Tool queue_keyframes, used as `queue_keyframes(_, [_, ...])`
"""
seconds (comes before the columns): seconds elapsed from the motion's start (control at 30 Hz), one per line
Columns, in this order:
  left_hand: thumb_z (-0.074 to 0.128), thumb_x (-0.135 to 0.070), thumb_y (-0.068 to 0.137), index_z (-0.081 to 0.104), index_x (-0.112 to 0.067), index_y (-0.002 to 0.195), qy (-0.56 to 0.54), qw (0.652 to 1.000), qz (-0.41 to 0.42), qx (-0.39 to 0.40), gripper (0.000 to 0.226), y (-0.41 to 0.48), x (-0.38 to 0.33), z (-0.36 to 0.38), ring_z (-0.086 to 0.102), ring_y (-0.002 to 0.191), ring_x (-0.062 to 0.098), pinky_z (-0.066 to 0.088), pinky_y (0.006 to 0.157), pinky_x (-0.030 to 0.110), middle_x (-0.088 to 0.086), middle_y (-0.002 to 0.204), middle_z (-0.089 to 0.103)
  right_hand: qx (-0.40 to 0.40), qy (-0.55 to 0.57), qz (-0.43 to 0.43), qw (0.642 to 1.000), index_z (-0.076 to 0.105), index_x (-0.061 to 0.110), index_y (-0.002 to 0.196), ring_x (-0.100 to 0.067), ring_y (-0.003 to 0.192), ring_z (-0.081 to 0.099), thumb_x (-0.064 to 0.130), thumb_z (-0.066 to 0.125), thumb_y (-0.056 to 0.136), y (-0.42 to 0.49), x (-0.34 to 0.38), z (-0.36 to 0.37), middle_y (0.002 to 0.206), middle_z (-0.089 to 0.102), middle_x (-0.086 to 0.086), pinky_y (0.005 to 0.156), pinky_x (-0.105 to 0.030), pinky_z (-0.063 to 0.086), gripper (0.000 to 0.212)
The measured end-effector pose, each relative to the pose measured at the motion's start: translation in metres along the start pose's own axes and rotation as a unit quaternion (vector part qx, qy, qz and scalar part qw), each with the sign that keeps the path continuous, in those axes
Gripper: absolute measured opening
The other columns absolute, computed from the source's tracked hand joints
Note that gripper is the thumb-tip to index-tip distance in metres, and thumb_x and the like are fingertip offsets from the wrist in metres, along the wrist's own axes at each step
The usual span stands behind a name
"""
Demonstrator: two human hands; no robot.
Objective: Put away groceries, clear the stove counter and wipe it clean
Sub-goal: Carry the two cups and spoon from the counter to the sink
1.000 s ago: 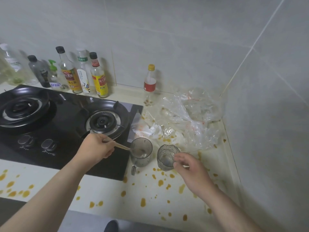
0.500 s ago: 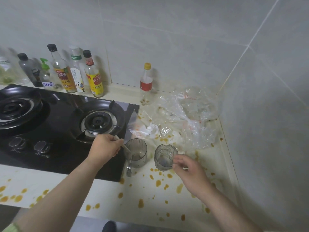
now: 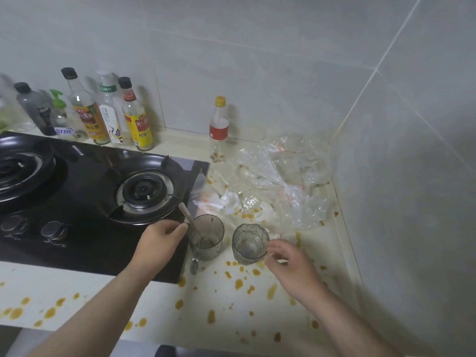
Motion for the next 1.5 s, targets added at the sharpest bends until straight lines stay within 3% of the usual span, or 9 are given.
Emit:
queue_keyframes(0.17, [0.06,-0.034,0.088,0.068,-0.016,0.072,0.006,0.999,-0.042,0.025,0.026,-0.035,0.01,0.017,0.06,0.061,0.019,0.054,0.066,0.042,0.006,0.063,0.065,-0.052,-0.046,-0.013,0.998,0.059,0.029,0.12,0.002,0.106,0.056,0.031,0.074,0.079,0.009,0.004,-0.003,0.112,0.056,0.025,0.09,-0.025,0.051,0.043])
queue_keyframes(0.3, [0.063,-0.036,0.086,0.069,-0.017,0.072,0.015,0.998,-0.04,0.05,0.024,-0.038,0.013,0.029,0.055,0.055,0.012,0.049,0.06,0.035,-0.009,0.054,0.062,-0.004,-0.08,-0.005,0.997,0.043,0.031,0.14,-0.004,0.125,0.044,0.041,0.079,0.069,0.023,0.004,0.003,0.133,0.042,0.02,0.106,-0.029,0.04,0.08])
queue_keyframes(0.4, [0.067,-0.035,0.083,0.07,-0.022,0.081,0.019,0.997,-0.046,0.05,0.013,-0.032,0.018,0.032,0.061,0.061,0.01,0.048,0.057,0.027,-0.006,0.063,0.068,0.035,-0.08,-0.001,0.996,0.038,0.033,0.142,-0.001,0.126,0.041,0.045,0.082,0.061,0.031,0.0,0.014,0.135,0.041,0.02,0.106,-0.023,0.036,0.093])
queue_keyframes(0.53, [0.068,-0.029,0.084,0.071,-0.018,0.086,-0.007,0.995,-0.08,0.061,0.012,-0.027,0.028,0.039,0.065,0.071,0.014,0.054,0.069,0.034,0.0,0.072,0.07,0.032,-0.064,0.0,0.997,0.038,0.043,0.131,-0.001,0.113,0.053,0.046,0.084,0.053,0.037,-0.008,0.024,0.121,0.053,0.024,0.1,-0.03,0.047,0.09])
queue_keyframes(0.73, [0.064,-0.022,0.088,0.071,-0.01,0.079,-0.086,0.986,-0.129,0.063,0.016,-0.025,0.037,0.047,0.061,0.076,0.028,0.051,0.086,0.049,0.024,0.085,0.066,0.021,-0.058,0.004,0.998,0.028,0.045,0.136,-0.007,0.12,0.052,0.058,0.083,0.045,0.041,-0.014,0.032,0.129,0.052,0.019,0.101,-0.036,0.047,0.107])
queue_keyframes(0.93, [0.063,-0.016,0.089,0.07,-0.006,0.081,-0.121,0.979,-0.152,0.068,0.015,-0.024,0.037,0.05,0.056,0.075,0.026,0.052,0.086,0.046,0.014,0.077,0.061,-0.001,-0.052,-0.006,0.999,0.037,0.042,0.13,-0.005,0.113,0.056,0.056,0.083,0.044,0.043,-0.014,0.034,0.121,0.057,0.019,0.096,-0.036,0.051,0.098])
queue_keyframes(1.2, [0.063,-0.016,0.087,0.07,-0.002,0.081,-0.112,0.981,-0.133,0.085,0.016,-0.023,0.029,0.038,0.052,0.067,0.021,0.044,0.065,0.029,0.009,0.07,0.061,-0.032,-0.022,-0.01,0.999,0.046,0.042,0.12,0.002,0.101,0.06,0.045,0.089,0.045,0.034,-0.007,0.022,0.111,0.062,0.021,0.086,-0.032,0.056,0.086])
queue_keyframes(1.37, [0.064,-0.022,0.087,0.071,-0.01,0.078,-0.101,0.984,-0.114,0.094,0.017,-0.027,0.02,0.025,0.055,0.069,0.026,0.049,0.068,0.04,0.012,0.074,0.063,-0.047,-0.017,-0.017,0.999,0.048,0.043,0.116,0.005,0.098,0.06,0.042,0.086,0.046,0.025,0.011,0.011,0.107,0.062,0.022,0.085,-0.027,0.055,0.08])
queue_keyframes(1.5, [0.063,-0.017,0.088,0.07,-0.007,0.074,-0.113,0.985,-0.099,0.084,0.019,-0.041,0.011,0.013,0.056,0.071,0.032,0.052,0.08,0.051,0.016,0.073,0.062,-0.051,-0.021,-0.028,0.998,0.05,0.044,0.103,0.006,0.092,0.06,0.043,0.084,0.047,0.012,0.03,0.003,0.1,0.063,0.021,0.072,-0.014,0.049,0.066])
Point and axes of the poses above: each hand's wrist, its own y-axis towards the middle knuckle, its own z-axis out of the palm, x = y × z, the point moved 4 cm from there along y, towards the middle knuckle
